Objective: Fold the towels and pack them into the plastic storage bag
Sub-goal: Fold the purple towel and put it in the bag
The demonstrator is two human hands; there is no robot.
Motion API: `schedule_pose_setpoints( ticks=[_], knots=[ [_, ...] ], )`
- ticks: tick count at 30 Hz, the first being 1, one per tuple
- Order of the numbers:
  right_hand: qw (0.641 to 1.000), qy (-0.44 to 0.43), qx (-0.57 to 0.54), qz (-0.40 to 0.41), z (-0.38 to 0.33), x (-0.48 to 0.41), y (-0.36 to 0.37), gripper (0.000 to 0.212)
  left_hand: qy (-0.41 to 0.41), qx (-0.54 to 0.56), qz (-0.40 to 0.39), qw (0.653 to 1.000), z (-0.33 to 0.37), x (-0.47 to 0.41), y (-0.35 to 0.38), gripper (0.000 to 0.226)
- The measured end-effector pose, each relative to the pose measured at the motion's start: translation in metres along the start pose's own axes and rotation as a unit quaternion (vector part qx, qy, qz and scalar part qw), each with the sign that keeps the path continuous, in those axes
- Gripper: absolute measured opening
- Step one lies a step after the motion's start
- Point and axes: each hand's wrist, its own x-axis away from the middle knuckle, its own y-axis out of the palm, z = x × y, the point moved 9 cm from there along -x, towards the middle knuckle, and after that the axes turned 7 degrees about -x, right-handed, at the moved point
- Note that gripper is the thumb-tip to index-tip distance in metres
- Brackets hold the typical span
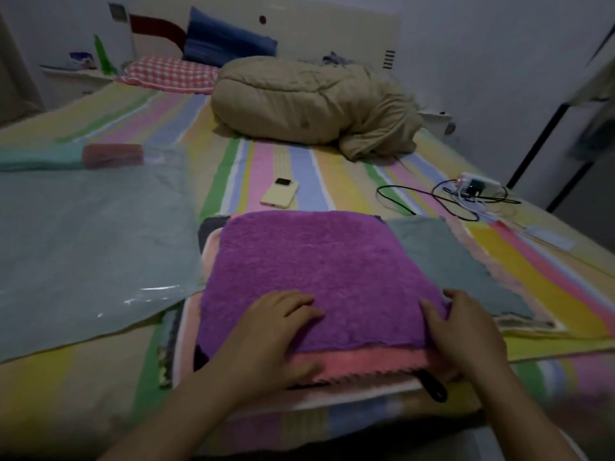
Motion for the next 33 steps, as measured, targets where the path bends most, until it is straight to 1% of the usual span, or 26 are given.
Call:
schedule_pose_setpoints(
  ticks=[2,4,7,8,10,12,14,15,16,18,20,22,24,26,27,29,31,32,33],
  knots=[
    [1.0,-0.005,-0.006,-0.013,0.007,-0.004,0.003,0.065,-0.006,-0.001,0.003,1.0,0.003,0.002,0.0,0.057],
    [1.0,-0.015,-0.02,-0.01,0.007,-0.006,-0.001,0.067,-0.024,0.019,0.017,0.999,0.002,0.004,-0.005,0.05],
    [0.998,-0.029,-0.05,-0.015,0.006,-0.004,-0.007,0.061,-0.056,0.021,0.036,0.998,-0.004,0.011,-0.016,0.052],
    [0.997,-0.053,-0.047,-0.009,0.003,-0.001,-0.011,0.056,-0.066,0.023,0.044,0.997,-0.008,0.014,-0.019,0.053],
    [0.989,-0.139,-0.055,0.008,-0.007,0.004,-0.019,0.045,-0.086,0.033,0.063,0.994,-0.016,0.021,-0.027,0.051],
    [0.968,-0.229,-0.102,-0.032,-0.017,0.014,-0.018,0.043,-0.111,0.035,0.086,0.99,-0.026,0.027,-0.037,0.043],
    [0.941,-0.298,-0.126,-0.093,-0.024,0.025,-0.009,0.052,-0.137,0.024,0.093,0.986,-0.037,0.032,-0.046,0.038],
    [0.932,-0.32,-0.131,-0.106,-0.025,0.029,-0.007,0.053,-0.145,0.02,0.089,0.985,-0.041,0.034,-0.049,0.035],
    [0.928,-0.332,-0.138,-0.103,-0.025,0.031,-0.007,0.049,-0.15,0.022,0.082,0.985,-0.045,0.035,-0.051,0.033],
    [0.923,-0.341,-0.166,-0.068,-0.023,0.032,-0.015,0.035,-0.162,0.051,0.061,0.983,-0.052,0.037,-0.053,0.029],
    [0.922,-0.35,-0.164,-0.039,-0.021,0.033,-0.022,0.028,-0.175,0.073,0.053,0.98,-0.058,0.04,-0.057,0.028],
    [0.917,-0.376,-0.125,-0.041,-0.023,0.036,-0.022,0.027,-0.199,0.073,0.057,0.976,-0.065,0.044,-0.063,0.023],
    [0.912,-0.399,-0.079,-0.059,-0.025,0.039,-0.016,0.035,-0.225,0.069,0.062,0.97,-0.075,0.051,-0.066,0.011],
    [0.91,-0.406,-0.055,-0.056,-0.023,0.038,-0.011,0.04,-0.244,0.069,0.059,0.965,-0.081,0.057,-0.065,0.02],
    [0.914,-0.399,-0.063,-0.044,-0.021,0.036,-0.011,0.04,-0.251,0.07,0.057,0.964,-0.082,0.058,-0.064,0.021],
    [0.929,-0.354,-0.112,-0.013,-0.014,0.031,-0.016,0.029,-0.262,0.081,0.056,0.96,-0.083,0.058,-0.065,0.02],
    [0.938,-0.3,-0.168,0.032,-0.005,0.023,-0.022,0.011,-0.275,0.097,0.062,0.954,-0.089,0.053,-0.068,0.017],
    [0.94,-0.285,-0.184,0.051,-0.002,0.019,-0.024,0.005,-0.284,0.112,0.067,0.95,-0.093,0.05,-0.069,0.015],
    [0.94,-0.268,-0.203,0.058,0.001,0.015,-0.023,0.007,-0.297,0.136,0.079,0.942,-0.098,0.048,-0.07,0.013]
  ],
)
